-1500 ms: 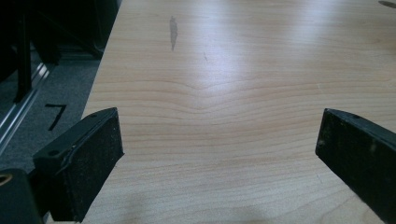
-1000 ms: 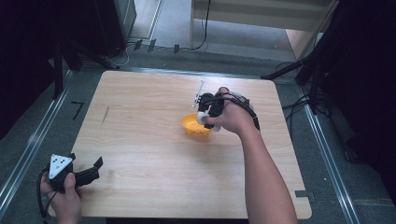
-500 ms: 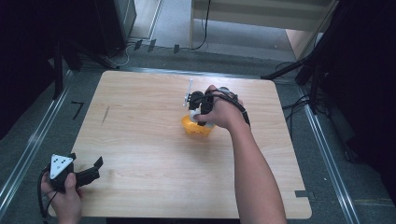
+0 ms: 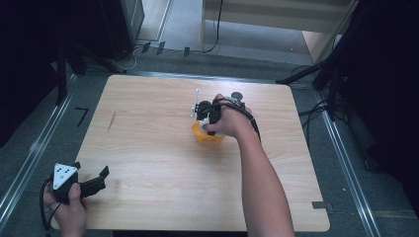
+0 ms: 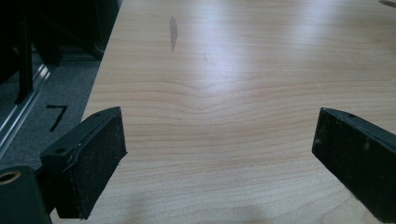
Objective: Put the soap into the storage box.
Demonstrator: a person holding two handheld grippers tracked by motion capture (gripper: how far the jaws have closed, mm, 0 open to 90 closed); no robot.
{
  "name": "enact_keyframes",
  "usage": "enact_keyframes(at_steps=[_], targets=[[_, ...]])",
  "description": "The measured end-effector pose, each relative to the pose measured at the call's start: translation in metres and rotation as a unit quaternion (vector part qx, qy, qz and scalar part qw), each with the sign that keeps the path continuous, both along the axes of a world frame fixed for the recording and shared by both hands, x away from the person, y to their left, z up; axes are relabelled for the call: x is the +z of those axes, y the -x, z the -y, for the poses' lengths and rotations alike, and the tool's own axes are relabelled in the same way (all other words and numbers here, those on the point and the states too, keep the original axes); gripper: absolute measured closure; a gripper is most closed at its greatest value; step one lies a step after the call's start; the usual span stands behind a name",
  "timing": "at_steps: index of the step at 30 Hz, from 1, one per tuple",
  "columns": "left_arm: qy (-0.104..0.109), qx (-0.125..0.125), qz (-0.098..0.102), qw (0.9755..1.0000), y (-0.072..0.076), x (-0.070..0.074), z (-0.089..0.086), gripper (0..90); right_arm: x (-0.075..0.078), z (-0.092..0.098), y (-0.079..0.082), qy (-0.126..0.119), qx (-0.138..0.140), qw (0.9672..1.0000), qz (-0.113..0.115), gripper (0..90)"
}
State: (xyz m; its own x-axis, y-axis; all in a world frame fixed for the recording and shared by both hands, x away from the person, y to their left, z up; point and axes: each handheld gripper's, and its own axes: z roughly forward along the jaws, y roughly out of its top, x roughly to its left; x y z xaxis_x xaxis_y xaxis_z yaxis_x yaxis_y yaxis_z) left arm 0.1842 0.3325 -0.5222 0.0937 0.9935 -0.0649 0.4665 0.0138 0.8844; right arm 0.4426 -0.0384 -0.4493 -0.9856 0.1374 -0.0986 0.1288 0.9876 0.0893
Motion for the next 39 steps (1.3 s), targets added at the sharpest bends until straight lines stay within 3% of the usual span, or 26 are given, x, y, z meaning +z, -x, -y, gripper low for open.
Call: enact_keyframes(at_steps=[6, 11, 16, 23, 30, 39], targets=[[0.002, 0.000, 0.000, 1.0000, 0.000, 0.000, 0.000, 3.3, -0.013, -0.001, -0.003, -0.004, -0.003, 0.9999, -0.009, 50.8], [0.002, 0.000, 0.000, 1.0000, 0.000, 0.000, 0.000, 3.3, -0.014, 0.000, -0.002, -0.011, -0.008, 0.9998, -0.015, 47.8], [0.001, -0.001, 0.000, 1.0000, 0.000, 0.000, 0.000, 3.3, -0.006, 0.004, -0.001, -0.033, -0.012, 0.9993, -0.014, 41.3], [0.000, -0.001, 0.000, 1.0000, 0.000, 0.000, 0.000, 3.3, 0.009, 0.017, 0.002, -0.062, -0.026, 0.9978, -0.003, 39.0], [-0.001, -0.002, -0.001, 1.0000, 0.000, 0.000, 0.000, 3.3, 0.018, 0.028, 0.006, -0.075, -0.042, 0.9963, -0.003, 37.5], [0.002, 0.000, -0.001, 1.0000, 0.000, 0.000, 0.000, 3.3, 0.022, 0.051, 0.017, -0.093, -0.081, 0.9923, -0.002, 25.3]])
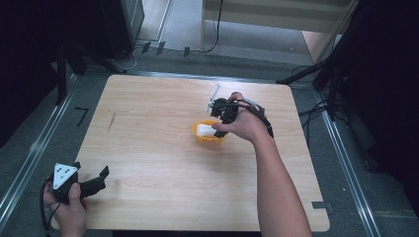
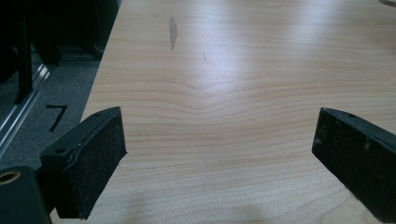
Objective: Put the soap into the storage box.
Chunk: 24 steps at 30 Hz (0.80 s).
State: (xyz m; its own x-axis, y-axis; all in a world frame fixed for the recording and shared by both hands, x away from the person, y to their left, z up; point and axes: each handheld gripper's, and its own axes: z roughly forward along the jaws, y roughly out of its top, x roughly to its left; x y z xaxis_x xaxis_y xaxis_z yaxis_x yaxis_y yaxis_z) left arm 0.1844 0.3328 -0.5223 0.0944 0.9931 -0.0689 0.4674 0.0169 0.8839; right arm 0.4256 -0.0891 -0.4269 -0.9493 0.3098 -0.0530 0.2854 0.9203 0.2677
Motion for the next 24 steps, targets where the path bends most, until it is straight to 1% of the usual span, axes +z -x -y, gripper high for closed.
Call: enact_keyframes(at_steps=[1, 4, 6, 8, 9, 11, 15, 16, 18, 19, 20, 22, 24], targets=[[0.000, -0.001, 0.000, 1.0000, 0.000, 0.000, 0.000, 3.3, 0.001, 0.004, 0.003, -0.005, -0.010, 0.9999, 0.000, 19.7], [-0.002, 0.000, 0.000, 1.0000, 0.000, 0.000, 0.000, 3.3, 0.001, 0.010, 0.007, -0.009, -0.018, 0.9998, 0.005, 14.3], [-0.002, 0.000, 0.000, 1.0000, 0.000, 0.000, 0.000, 3.3, 0.001, 0.015, 0.010, -0.009, -0.025, 0.9996, 0.003, 13.2], [-0.002, 0.000, 0.000, 1.0000, 0.000, 0.000, 0.000, 3.3, 0.000, 0.017, 0.012, -0.010, -0.025, 0.9996, 0.003, 12.1], [-0.002, 0.000, 0.000, 1.0000, 0.000, 0.000, 0.000, 3.3, 0.001, 0.024, 0.016, -0.013, -0.033, 0.9994, 0.002, 8.5], [-0.004, -0.001, -0.001, 1.0000, 0.000, 0.000, 0.000, 3.3, 0.000, 0.029, 0.020, -0.015, -0.040, 0.9991, 0.006, 5.0], [-0.007, -0.002, -0.001, 1.0000, 0.000, 0.000, 0.001, 3.3, -0.002, 0.044, 0.028, -0.019, -0.054, 0.9984, 0.006, 1.8], [-0.007, -0.002, -0.001, 1.0000, 0.000, 0.000, 0.001, 3.3, -0.003, 0.048, 0.029, -0.020, -0.055, 0.9983, 0.003, 1.2], [-0.008, -0.002, -0.001, 1.0000, 0.000, 0.000, 0.001, 3.3, -0.007, 0.056, 0.033, -0.018, -0.063, 0.9979, 0.001, 0.0], [-0.008, -0.002, -0.001, 1.0000, 0.000, 0.000, 0.001, 3.3, -0.007, 0.056, 0.033, -0.018, -0.063, 0.9979, 0.001, 0.0], [-0.008, -0.001, -0.001, 1.0000, 0.000, 0.000, 0.001, 3.3, -0.011, 0.064, 0.037, -0.017, -0.067, 0.9976, -0.003, 0.0], [-0.008, -0.001, -0.002, 1.0000, 0.000, 0.000, 0.001, 3.3, -0.014, 0.070, 0.042, -0.018, -0.075, 0.9970, -0.005, 0.0], [-0.011, -0.001, -0.001, 0.9999, 0.000, 0.000, 0.001, 3.3, -0.018, 0.077, 0.046, -0.020, -0.080, 0.9966, -0.002, 0.0]])
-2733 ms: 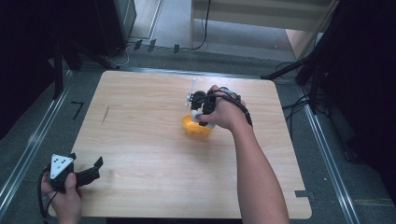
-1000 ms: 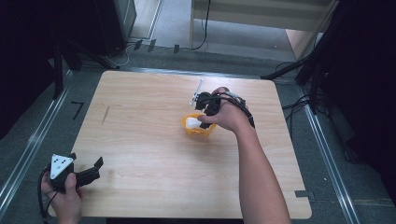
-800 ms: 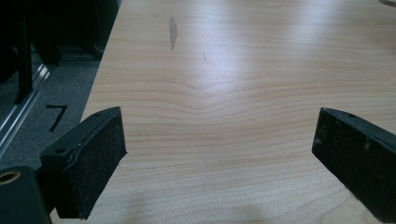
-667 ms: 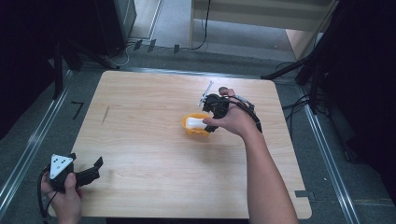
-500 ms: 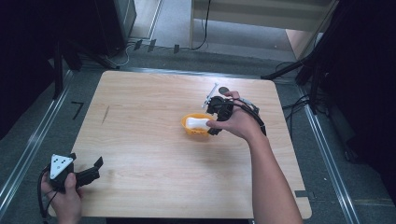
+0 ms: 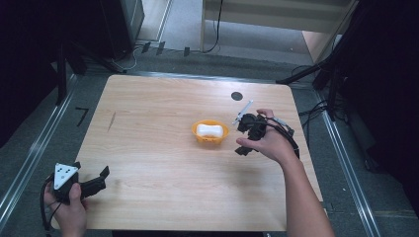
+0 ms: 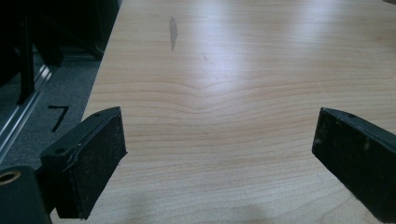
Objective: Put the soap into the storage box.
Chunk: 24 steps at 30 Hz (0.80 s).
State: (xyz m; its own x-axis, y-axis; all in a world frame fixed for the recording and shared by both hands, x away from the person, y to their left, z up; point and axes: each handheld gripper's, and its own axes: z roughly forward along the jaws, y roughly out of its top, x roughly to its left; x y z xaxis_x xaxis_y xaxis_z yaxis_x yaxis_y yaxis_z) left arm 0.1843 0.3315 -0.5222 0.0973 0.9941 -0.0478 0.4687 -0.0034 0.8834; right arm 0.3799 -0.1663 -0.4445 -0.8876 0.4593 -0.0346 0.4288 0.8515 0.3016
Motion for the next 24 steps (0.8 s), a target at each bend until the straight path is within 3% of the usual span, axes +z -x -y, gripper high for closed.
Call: enact_keyframes(at_steps=[10, 14, 24], targets=[[-0.004, 0.000, 0.000, 1.0000, 0.000, 0.000, 0.001, 3.3, -0.013, 0.034, 0.020, -0.024, -0.027, 0.9993, 0.006, 0.0], [-0.007, -0.001, 0.000, 1.0000, 0.000, 0.000, 0.001, 3.3, -0.019, 0.054, 0.031, -0.032, -0.049, 0.9982, 0.010, 0.0], [-0.009, 0.000, 0.000, 1.0000, 0.000, 0.000, 0.002, 3.3, -0.031, 0.083, 0.052, -0.055, -0.073, 0.9957, 0.018, 0.0]])
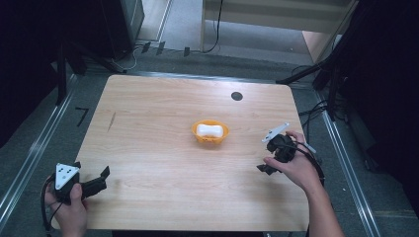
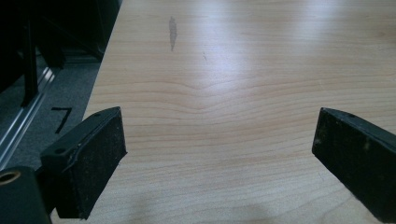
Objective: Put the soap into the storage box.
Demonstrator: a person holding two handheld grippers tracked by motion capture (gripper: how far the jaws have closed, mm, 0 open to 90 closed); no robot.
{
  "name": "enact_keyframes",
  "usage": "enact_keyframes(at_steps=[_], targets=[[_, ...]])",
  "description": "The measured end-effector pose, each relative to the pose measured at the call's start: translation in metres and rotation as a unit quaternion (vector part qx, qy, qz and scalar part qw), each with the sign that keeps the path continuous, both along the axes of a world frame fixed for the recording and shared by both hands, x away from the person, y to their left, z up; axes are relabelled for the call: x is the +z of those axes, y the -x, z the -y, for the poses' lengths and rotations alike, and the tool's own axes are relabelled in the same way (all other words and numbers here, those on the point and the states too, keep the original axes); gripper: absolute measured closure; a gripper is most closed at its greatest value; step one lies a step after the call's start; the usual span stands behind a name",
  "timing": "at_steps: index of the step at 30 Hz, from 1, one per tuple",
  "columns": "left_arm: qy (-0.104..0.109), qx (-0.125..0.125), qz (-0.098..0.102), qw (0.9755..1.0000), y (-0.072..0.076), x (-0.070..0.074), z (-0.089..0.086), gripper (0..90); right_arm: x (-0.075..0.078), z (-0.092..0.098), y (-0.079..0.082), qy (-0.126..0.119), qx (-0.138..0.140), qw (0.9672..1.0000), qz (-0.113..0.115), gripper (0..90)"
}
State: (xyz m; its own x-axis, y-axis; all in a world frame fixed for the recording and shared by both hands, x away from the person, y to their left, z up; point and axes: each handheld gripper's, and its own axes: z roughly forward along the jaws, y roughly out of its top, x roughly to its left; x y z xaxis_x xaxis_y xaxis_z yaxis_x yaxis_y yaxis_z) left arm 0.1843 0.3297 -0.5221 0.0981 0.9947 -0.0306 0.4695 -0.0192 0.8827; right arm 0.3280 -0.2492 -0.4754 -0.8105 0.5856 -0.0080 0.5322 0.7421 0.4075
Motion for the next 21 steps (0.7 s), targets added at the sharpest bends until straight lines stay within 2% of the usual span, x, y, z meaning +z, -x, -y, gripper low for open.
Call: enact_keyframes(at_steps=[10, 17, 19, 20, 21], targets=[[-0.004, 0.000, 0.000, 1.0000, 0.000, 0.000, 0.001, 3.3, -0.019, 0.042, 0.035, -0.046, -0.036, 0.9980, 0.025, 0.0], [-0.009, -0.002, 0.000, 1.0000, 0.000, 0.000, 0.002, 3.7, -0.031, 0.068, 0.059, -0.081, -0.058, 0.9944, 0.035, 0.0], [-0.009, -0.001, -0.002, 1.0000, 0.000, 0.000, 0.002, 3.7, -0.038, 0.082, 0.073, -0.118, -0.078, 0.9886, 0.052, 0.0], [-0.009, -0.001, -0.002, 1.0000, 0.000, 0.000, 0.002, 3.7, -0.038, 0.082, 0.073, -0.118, -0.078, 0.9886, 0.052, 0.0], [-0.002, -0.001, -0.004, 1.0000, 0.000, 0.000, 0.001, 3.7, -0.043, 0.091, 0.084, -0.175, -0.101, 0.9772, 0.065, 0.0]])
